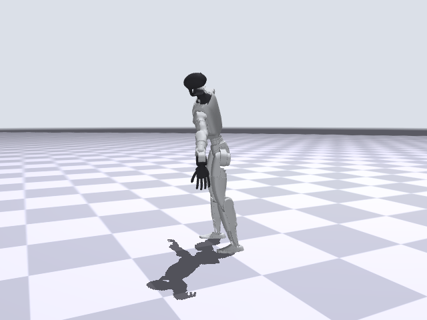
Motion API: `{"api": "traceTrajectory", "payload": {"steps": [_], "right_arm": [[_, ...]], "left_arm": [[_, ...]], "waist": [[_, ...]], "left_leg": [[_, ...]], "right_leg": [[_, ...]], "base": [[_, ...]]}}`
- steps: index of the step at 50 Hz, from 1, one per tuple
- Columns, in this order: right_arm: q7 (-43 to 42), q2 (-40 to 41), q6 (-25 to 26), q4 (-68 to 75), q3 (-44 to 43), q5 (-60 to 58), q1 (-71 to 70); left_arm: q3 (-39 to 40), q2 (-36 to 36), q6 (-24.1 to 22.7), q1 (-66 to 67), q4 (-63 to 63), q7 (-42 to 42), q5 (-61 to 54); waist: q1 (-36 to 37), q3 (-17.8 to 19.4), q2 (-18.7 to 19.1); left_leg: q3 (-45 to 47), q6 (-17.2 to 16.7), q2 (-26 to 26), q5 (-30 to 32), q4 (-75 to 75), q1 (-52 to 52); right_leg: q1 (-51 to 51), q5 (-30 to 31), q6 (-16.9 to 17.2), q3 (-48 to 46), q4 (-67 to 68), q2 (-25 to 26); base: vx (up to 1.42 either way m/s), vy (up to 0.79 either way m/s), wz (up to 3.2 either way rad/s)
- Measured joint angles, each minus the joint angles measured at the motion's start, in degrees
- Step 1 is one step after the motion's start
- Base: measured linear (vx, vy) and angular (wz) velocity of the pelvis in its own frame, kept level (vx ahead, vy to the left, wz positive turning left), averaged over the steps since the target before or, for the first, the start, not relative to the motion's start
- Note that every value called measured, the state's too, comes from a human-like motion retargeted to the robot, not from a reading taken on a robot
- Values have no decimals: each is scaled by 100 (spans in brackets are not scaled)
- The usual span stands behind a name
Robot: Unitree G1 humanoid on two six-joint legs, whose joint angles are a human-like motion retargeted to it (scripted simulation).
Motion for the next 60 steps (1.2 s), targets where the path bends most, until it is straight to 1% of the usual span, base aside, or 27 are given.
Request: {"api": "traceTrajectory", "payload": {"steps": [1,2,3,5,9,12,17,20,23,27,30,31,32,33,34,35,37,40,44,46,50,53,57,60], "right_arm": [[-223,-1572,-125,-57,339,-107,288],[-375,-2802,-197,-94,519,-214,477],[-387,-3348,-162,-88,385,-321,464],[-363,-4023,-116,-171,314,-553,384],[-163,-4842,69,-473,571,-1176,44],[110,-5292,259,-772,955,-1778,-215],[663,-5959,601,-1260,1537,-3196,-237],[1013,-6191,770,-1418,1604,-4202,113],[1361,-6238,883,-1482,1473,-5072,620],[1775,-5947,966,-1529,1406,-5848,1104],[1994,-5484,1012,-1570,1799,-6234,1019],[1920,-4759,1080,-1406,3297,-6526,-409],[1844,-3886,1152,-1041,5065,-6755,-2112],[1768,-2715,1232,-274,7374,-6857,-4365],[1776,-2067,1252,157,8385,-6877,-5299],[1827,-1678,1243,420,8749,-6856,-5574],[1893,-1413,1242,549,8626,-6876,-5215],[1906,-1104,1260,598,7983,-6957,-4203],[1812,-541,1313,650,6903,-7115,-2453],[1772,-222,1346,761,6556,-7170,-1674],[1681,466,1378,1092,6188,-7380,-296],[1650,890,1371,1304,6180,-7672,582],[1691,1264,1367,1418,6236,-8004,1669],[1771,1406,1404,1459,6167,-7907,2415]], "left_arm": [[-3301,-2319,-385,-2144,-203,2263,-488],[-5562,-3894,-663,-3637,-287,3812,-880],[-5748,-3980,-725,-3831,-136,3938,-1080],[-5764,-3878,-812,-3880,-9,4028,-1410],[-5668,-3455,-918,-3928,-2,4032,-2018],[-5744,-3303,-949,-4144,-51,3996,-2261],[-6178,-3583,-988,-4839,-80,3906,-2274],[-6462,-3868,-1000,-5291,-5,3837,-2246],[-6696,-4180,-995,-5653,107,3780,-2300],[-6889,-4559,-984,-5939,217,3734,-2528],[-6895,-4849,-970,-6004,270,3716,-2814],[-6714,-4705,-961,-5901,325,3724,-2962],[-6338,-4670,-949,-5674,366,3724,-3100],[-5572,-4855,-932,-5202,380,3710,-3216],[-5074,-5069,-916,-4975,372,3709,-3319],[-4711,-5298,-900,-4870,354,3715,-3414],[-4256,-5505,-866,-4826,322,3732,-3610],[-3627,-5543,-801,-4794,254,3764,-3886],[-2985,-5123,-709,-4769,221,3779,-4221],[-2762,-4810,-697,-4780,252,3801,-4394],[-2458,-3941,-759,-4878,383,3943,-4749],[-2288,-3194,-891,-4982,399,4090,-5033],[-2058,-2139,-1069,-5125,292,4186,-5452],[-1884,-1266,-1134,-5230,253,4157,-5741]], "waist": [[1238,332,417],[2207,624,700],[2636,838,714],[3213,1021,576],[4171,1273,151],[4890,1523,-86],[6221,2195,-169],[7032,2659,-174],[7779,3081,-174],[8640,3520,-151],[9163,3735,39],[9201,3689,-73],[9016,3505,-132],[8385,3043,-84],[8051,2807,44],[7865,2684,210],[7857,2651,496],[7883,2613,835],[7888,2465,1165],[7863,2358,1355],[7734,2111,1755],[7548,1930,2107],[7175,1719,2626],[6793,1583,3044]], "left_leg": [[137,62,-331,94,-406,803],[225,100,-542,155,-680,1366],[216,92,-516,149,-688,1450],[153,83,-490,151,-690,1497],[-32,66,-476,154,-657,1456],[-201,46,-463,146,-610,1401],[-504,5,-440,100,-492,1374],[-686,-7,-468,89,-441,1352],[-877,-4,-526,107,-416,1266],[-1162,14,-619,173,-420,1069],[-1404,20,-673,229,-440,982],[-1485,17,-696,247,-460,1018],[-1575,13,-718,272,-487,1034],[-1685,6,-739,316,-529,1012],[-1795,-4,-760,361,-561,959],[-1906,-14,-781,406,-588,890],[-2082,-49,-818,482,-645,843],[-2308,-123,-875,597,-749,825],[-2493,-242,-933,734,-888,838],[-2529,-290,-952,781,-935,844],[-2509,-337,-972,836,-980,851],[-2427,-329,-977,835,-952,840],[-2282,-306,-977,804,-865,808],[-2170,-304,-972,779,-796,785]], "right_leg": [[505,-148,110,119,126,-276],[871,-250,184,192,210,-452],[959,-260,184,171,207,-427],[1042,-283,185,91,217,-414],[1117,-337,170,-116,249,-435],[1183,-383,136,-297,263,-450],[1411,-460,49,-618,244,-462],[1536,-503,-7,-803,231,-499],[1586,-535,-63,-993,224,-557],[1567,-563,-133,-1274,225,-639],[1621,-590,-178,-1516,232,-679],[1702,-604,-187,-1602,225,-694],[1766,-616,-197,-1697,218,-707],[1797,-624,-208,-1812,210,-716],[1797,-634,-220,-1927,214,-726],[1780,-644,-232,-2040,223,-736],[1815,-666,-253,-2227,235,-755],[1898,-696,-280,-2476,237,-785],[1985,-730,-316,-2696,222,-819],[2001,-747,-338,-2745,220,-835],[1988,-777,-378,-2737,219,-863],[1942,-797,-399,-2653,225,-881],[1866,-812,-417,-2501,225,-899],[1819,-808,-422,-2388,207,-905]], "base": [[13,13,-19],[8,15,-20],[4,6,0],[2,0,27],[2,0,43],[2,1,52],[1,2,55],[0,2,57],[0,2,61],[-1,2,68],[-2,1,75],[-2,1,80],[-2,0,88],[-3,1,97],[-4,1,104],[-4,1,98],[-4,1,87],[-4,1,74],[-3,0,50],[-3,-1,23],[0,0,0],[-2,-2,-16],[-2,-3,-32],[-2,-4,-32]]}}
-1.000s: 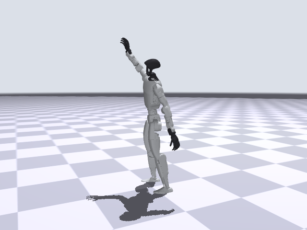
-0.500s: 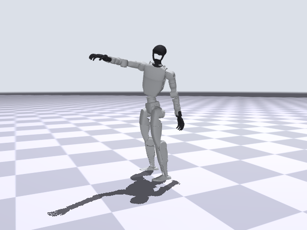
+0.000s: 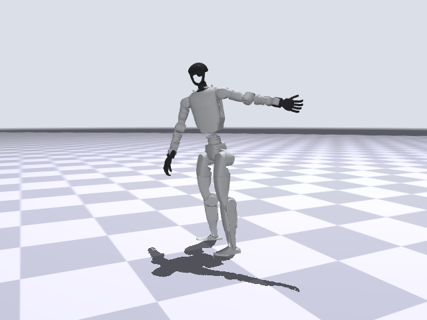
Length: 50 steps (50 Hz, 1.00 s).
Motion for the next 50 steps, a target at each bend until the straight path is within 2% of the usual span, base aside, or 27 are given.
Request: {"api": "traceTrajectory", "payload": {"steps": [5,11,15,18,21,22,23,25,30,34,38,44,50], "right_arm": [[90,87,122,312,-623,1336,982],[6,-83,258,888,-2128,3856,1360],[-148,-325,283,957,-2629,4666,1137],[-221,-390,265,875,-2510,4906,789],[-247,-289,230,817,-2209,5098,340],[-244,-188,208,815,-2161,5167,222],[-237,-10,181,838,-2189,5249,141],[-210,110,102,781,-2635,5362,404],[-36,-143,-60,411,-2789,5509,152],[98,43,-144,145,-2934,5642,-386],[151,380,-204,14,-3260,5952,-923],[-33,899,-300,-28,-4260,6628,-1632],[-675,1104,-524,-148,-5423,6670,-2028]], "left_arm": [[247,1769,35,-256,236,-99,-113],[381,3780,25,-847,140,-223,268],[431,4438,-114,-953,-581,-316,573],[488,4673,-244,-653,-1258,-337,1116],[765,4975,-306,107,-1819,-251,2254],[1165,5207,-293,702,-1897,-224,2747],[2097,5633,-250,1824,-1840,-185,3332],[4423,6530,-262,4583,-1604,-93,4573],[5114,6551,-173,6375,-2185,-398,6676],[4764,6551,-98,6375,-2452,-965,7134],[4604,6551,-8,6375,-2489,-1420,6962],[4778,6551,185,6375,-2040,-2205,6712],[4975,6551,306,6375,-1321,-2877,6825]], "waist": [[-823,-179,668],[-2119,-184,1282],[-3118,47,1592],[-3853,304,1722],[-4534,567,1691],[-4693,624,1620],[-4767,649,1482],[-4602,436,1430],[-5354,522,1497],[-5958,852,1048],[-6413,1133,323],[-6736,1419,-1092],[-6578,1561,-2608]], "left_leg": [[161,-48,14,-16,47,6],[364,-172,48,-21,23,87],[550,-227,80,-43,42,140],[723,-228,112,-83,91,184],[923,-193,155,-144,157,247],[996,-175,169,-167,177,276],[1074,-152,182,-193,196,317],[1254,-99,214,-240,210,372],[1672,55,303,-347,209,479],[2010,162,353,-423,181,622],[2317,235,382,-486,154,780],[2655,253,466,-549,158,948],[2785,224,591,-566,193,994]], "right_leg": [[-30,37,38,149,-75,10],[-34,94,142,333,-167,37],[-75,119,187,524,-182,50],[-123,124,187,715,-164,61],[-174,122,174,946,-128,81],[-190,122,170,1031,-115,88],[-198,122,169,1121,-101,95],[-264,135,173,1326,-83,121],[-463,187,246,1796,-39,220],[-568,254,365,2156,-19,302],[-626,337,519,2473,-14,374],[-666,467,677,2804,-21,526],[-682,565,677,2914,-33,691]], "base": [[-1,-4,-27],[0,-3,-29],[0,-3,-42],[0,-3,-54],[1,-3,-65],[1,-3,-73],[2,-2,-78],[3,-2,-85],[3,-1,-83],[2,-1,-83],[1,0,-74],[-1,-2,-55],[-1,-3,-19]]}}
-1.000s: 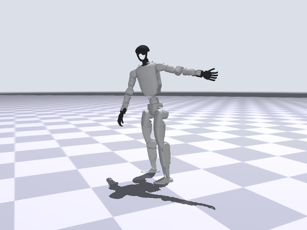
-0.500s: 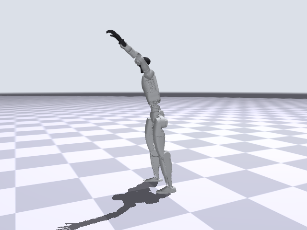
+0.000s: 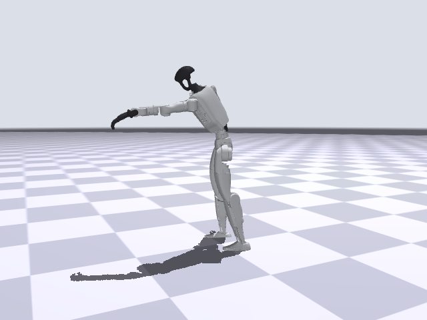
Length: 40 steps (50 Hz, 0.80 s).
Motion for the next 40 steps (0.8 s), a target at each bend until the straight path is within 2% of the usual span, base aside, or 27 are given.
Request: {"api": "traceTrajectory", "payload": {"steps": [6,7,8,9,10,11,12,13,15,18,25,28,33,40], "right_arm": [[-782,-1015,-168,-203,-1127,-660,-158],[-901,-1189,-156,-205,-1279,-792,-165],[-1018,-1337,-123,-185,-1349,-948,-119],[-1083,-1470,-106,-191,-866,-1074,183],[-1121,-1597,-97,-209,-106,-1186,612],[-1271,-3091,-155,-246,146,-1115,1026],[-1359,-4305,-190,-245,132,-1059,1402],[-1320,-4957,-180,-172,-418,-1036,1700],[-1304,-5518,-186,-196,-920,-1042,1959],[-1307,-6079,-182,-314,-1205,-1119,2024],[-1200,-7370,-121,-833,-1143,-1628,1626],[-982,-7957,-90,-1192,-903,-2032,1397],[-362,-8681,-34,-1645,-749,-2994,1475],[464,-9149,29,-1710,-1539,-4280,2820]], "left_arm": [[131,-247,60,0,367,-798,-288],[-52,-518,63,0,227,-931,-415],[-488,-1042,68,0,-137,-1040,-632],[-1930,-2463,-9,-229,-966,-895,-780],[-3874,-4332,-126,-574,-2027,-623,-895],[-7696,-6953,-24,-3516,-1258,1005,-143],[-10411,-8879,13,-5642,-544,2167,305],[-10908,-9410,-82,-6136,60,2398,145],[-10976,-9594,-109,-6077,512,2556,-135],[-10506,-9425,-11,-5648,864,2717,-594],[-9565,-8897,50,-5250,1109,2993,-1685],[-9534,-8981,-16,-5375,1054,2970,-2124],[-9581,-9363,-137,-5915,1122,2968,-2808],[-9509,-10119,-273,-6655,1303,2960,-3656]], "waist": [[379,4,-305],[381,-110,-342],[288,-409,-368],[-97,-1353,-346],[-628,-2619,-300],[126,-2623,315],[799,-2546,759],[1311,-2304,861],[1798,-2178,680],[2323,-2153,274],[3788,-1845,-510],[4562,-1526,-597],[5981,-760,-609],[7790,289,-510]], "left_leg": [[-205,73,161,21,96,-760],[-283,91,193,14,152,-968],[-387,107,240,-11,256,-1248],[-426,109,237,-48,320,-1365],[-433,104,208,-90,366,-1399],[-383,130,14,-47,96,-766],[-347,151,-109,-24,-87,-324],[-338,160,-89,-39,-94,-265],[-379,169,-69,-39,-103,-258],[-473,179,-52,-22,-110,-314],[-737,178,-30,-5,-68,-495],[-887,151,7,-18,-9,-558],[-1198,137,-38,-45,79,-591],[-1746,114,-200,22,99,-775]], "right_leg": [[-584,141,0,-208,-75,111],[-725,162,-3,-279,-83,121],[-904,183,-12,-371,-91,137],[-968,174,-31,-406,-94,115],[-975,150,-54,-412,-94,73],[-515,24,-22,-377,-16,-83],[-190,-57,0,-352,32,-181],[-134,-51,0,-349,20,-162],[-106,-45,-25,-394,18,-147],[-111,-30,-48,-492,13,-141],[-98,35,0,-775,-29,-152],[-40,39,0,-936,-34,-134],[137,-32,-1,-1244,18,-219],[267,-210,-152,-1781,123,-401]], "base": [[0,5,21],[0,8,57],[3,6,54],[7,2,43],[10,5,16],[10,10,-2],[6,15,-14],[1,11,-7],[-2,6,12],[-2,3,27],[-1,3,34],[0,3,45],[1,6,57],[1,4,76]]}}
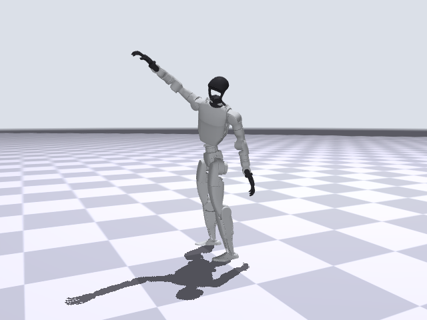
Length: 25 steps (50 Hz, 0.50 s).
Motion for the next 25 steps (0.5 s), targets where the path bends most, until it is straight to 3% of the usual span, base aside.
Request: {"api": "traceTrajectory", "payload": {"steps": [2,3,5,13,25], "right_arm": [[239,-412,37,237,-1045,-199,1188],[358,-1048,70,635,-2555,-275,2748],[404,-1555,75,961,-5468,-530,5746],[1730,-1555,203,1242,-5169,-518,5746],[2535,-1451,-97,1033,-4214,-1116,5746]], "left_arm": [[170,-384,10,-134,95,-73,-287],[477,-662,20,-96,174,-114,-455],[1116,-621,52,154,223,-198,-737],[2482,-1259,303,-442,279,-456,-1745],[4376,-1033,325,-1302,444,-310,-2642]], "waist": [[297,198,252],[201,161,425],[150,9,260],[873,489,1383],[332,290,3785]], "left_leg": [[-191,-10,-49,29,1,-23],[-294,-17,-74,48,-5,-9],[-523,-36,-136,106,-36,-82],[-1329,-226,-361,398,-223,-256],[-1786,-400,-450,759,-566,-170]], "right_leg": [[96,-52,-56,-192,10,-43],[175,-79,-85,-298,9,-61],[246,-120,-140,-538,-14,-101],[534,-245,-287,-1409,-47,-218],[744,-372,-402,-1910,21,-260]], "base": [[0,2,91],[0,1,99],[1,1,106],[-2,0,100],[-5,-1,39]]}}
